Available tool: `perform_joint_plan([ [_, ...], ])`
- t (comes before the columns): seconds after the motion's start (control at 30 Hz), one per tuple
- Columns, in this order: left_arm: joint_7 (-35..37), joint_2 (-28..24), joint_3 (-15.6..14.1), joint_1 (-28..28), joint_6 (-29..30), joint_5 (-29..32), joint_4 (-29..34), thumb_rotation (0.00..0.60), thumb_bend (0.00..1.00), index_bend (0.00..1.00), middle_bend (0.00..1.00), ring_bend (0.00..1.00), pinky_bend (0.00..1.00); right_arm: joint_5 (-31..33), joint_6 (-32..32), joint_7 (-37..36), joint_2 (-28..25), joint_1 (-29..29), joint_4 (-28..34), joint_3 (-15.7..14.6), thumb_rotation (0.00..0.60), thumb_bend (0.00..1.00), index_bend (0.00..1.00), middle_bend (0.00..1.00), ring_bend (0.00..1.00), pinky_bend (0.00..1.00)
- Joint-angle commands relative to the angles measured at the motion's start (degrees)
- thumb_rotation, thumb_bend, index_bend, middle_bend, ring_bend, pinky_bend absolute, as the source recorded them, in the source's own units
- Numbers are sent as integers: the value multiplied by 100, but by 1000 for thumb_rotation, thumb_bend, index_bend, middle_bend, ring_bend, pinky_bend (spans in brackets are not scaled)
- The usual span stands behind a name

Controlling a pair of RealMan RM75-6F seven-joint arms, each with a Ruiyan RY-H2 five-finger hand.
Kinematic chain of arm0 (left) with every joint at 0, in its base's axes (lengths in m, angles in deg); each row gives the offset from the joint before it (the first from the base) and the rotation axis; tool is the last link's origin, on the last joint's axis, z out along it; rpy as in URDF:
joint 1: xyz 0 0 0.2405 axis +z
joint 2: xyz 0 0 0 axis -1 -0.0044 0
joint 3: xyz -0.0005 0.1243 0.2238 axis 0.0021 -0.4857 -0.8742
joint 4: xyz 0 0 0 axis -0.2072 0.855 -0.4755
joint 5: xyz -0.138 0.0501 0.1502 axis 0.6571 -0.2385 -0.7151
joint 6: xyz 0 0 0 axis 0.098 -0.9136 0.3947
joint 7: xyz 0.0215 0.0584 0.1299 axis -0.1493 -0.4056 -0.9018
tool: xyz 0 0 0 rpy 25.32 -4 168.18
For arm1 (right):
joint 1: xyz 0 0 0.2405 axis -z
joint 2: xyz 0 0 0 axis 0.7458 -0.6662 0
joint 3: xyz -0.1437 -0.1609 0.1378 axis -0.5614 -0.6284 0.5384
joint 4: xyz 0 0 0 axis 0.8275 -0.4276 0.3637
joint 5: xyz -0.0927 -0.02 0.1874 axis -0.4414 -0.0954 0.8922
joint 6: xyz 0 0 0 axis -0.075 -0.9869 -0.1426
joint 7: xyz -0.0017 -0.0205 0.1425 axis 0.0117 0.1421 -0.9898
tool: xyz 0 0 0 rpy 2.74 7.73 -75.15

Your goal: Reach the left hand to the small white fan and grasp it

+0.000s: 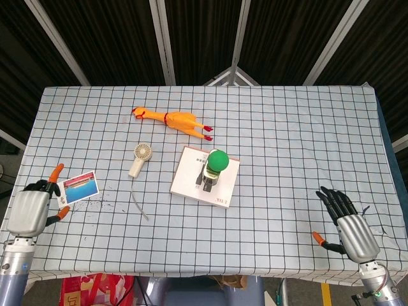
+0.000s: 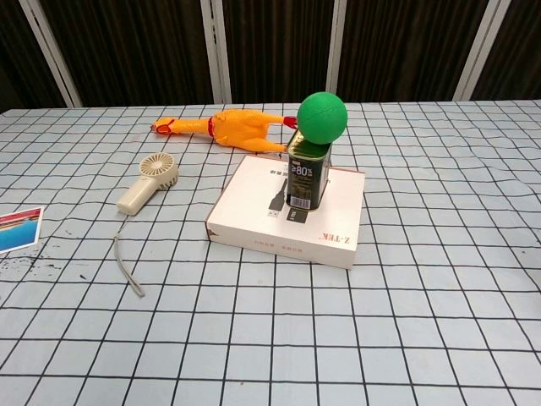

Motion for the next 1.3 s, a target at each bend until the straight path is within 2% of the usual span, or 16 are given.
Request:
perform_joint_plan([
  [0.03,-770,352,443,-633,-904,972,113,600,350,37,965,749,816,-4,17,-22,-9,-10,3,-5,600,290,0,0,0,61],
  [0.13,-1395,554,647,-1023,-1408,1692,99,600,353,65,995,781,842,-2,19,-55,-16,-18,6,1,600,290,0,0,0,61],
  [0.27,-2082,855,862,-1470,-1801,2655,39,600,353,100,1000,796,850,3,15,-117,-35,-18,12,0,600,290,0,0,0,61],
  [0.33,-2441,1024,931,-1702,-1893,3093,-36,600,353,102,1000,796,850,3,14,-158,-47,-20,9,0,600,290,0,0,0,61],
  [0.63,-3296,1663,1025,-2415,-1954,4226,-538,600,353,112,1000,796,850,-25,8,-263,-76,-27,22,-17,600,290,0,0,0,61],
  [0.93,-3475,2074,891,-2809,-1952,4604,-906,600,356,128,1000,795,850,-12,31,-309,-88,-45,30,-11,600,290,0,0,0,61],
  [1.23,-3464,2280,786,-3026,-1956,4776,-1146,600,359,124,1000,795,850,-22,26,-303,-91,-46,36,-14,600,290,0,0,0,61],
  [1.3,-3464,2309,755,-3066,-1943,4794,-1178,600,385,123,1000,796,850,-18,25,-312,-93,-45,37,-14,600,290,0,0,0,61],
])
